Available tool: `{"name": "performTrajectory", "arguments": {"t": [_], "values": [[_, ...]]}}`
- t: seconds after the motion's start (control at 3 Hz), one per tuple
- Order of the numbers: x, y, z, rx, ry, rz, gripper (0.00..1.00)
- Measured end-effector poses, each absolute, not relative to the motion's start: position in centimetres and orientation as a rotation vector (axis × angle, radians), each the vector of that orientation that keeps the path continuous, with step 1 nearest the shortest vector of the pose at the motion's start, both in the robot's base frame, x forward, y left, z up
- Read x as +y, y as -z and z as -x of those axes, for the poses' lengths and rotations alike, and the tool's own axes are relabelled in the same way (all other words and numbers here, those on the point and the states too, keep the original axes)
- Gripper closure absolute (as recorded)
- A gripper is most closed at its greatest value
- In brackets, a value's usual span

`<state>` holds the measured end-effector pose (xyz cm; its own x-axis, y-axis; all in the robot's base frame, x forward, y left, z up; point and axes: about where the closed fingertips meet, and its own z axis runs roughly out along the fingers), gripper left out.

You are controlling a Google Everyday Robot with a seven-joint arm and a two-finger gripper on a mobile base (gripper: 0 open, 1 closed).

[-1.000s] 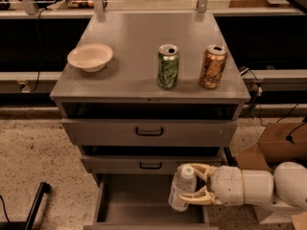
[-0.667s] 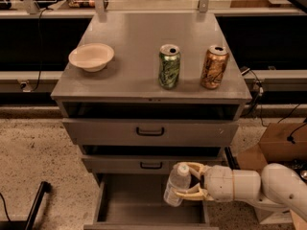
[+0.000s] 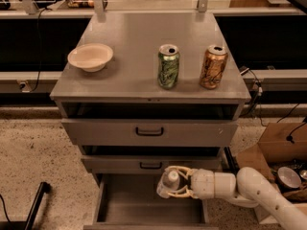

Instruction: Place blue plastic bottle into bottom drawer

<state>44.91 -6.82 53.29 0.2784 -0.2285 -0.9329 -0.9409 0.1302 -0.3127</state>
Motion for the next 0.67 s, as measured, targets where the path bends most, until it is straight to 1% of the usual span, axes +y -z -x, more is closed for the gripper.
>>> {"name": "performTrajectory", "arguments": {"t": [0.33, 0.67], "values": [[-6.6, -52.3, -45.0, 1.176, -0.743, 1.372, 1.00], [-6.0, -49.2, -45.2, 1.228, -0.835, 1.377, 1.00]]}}
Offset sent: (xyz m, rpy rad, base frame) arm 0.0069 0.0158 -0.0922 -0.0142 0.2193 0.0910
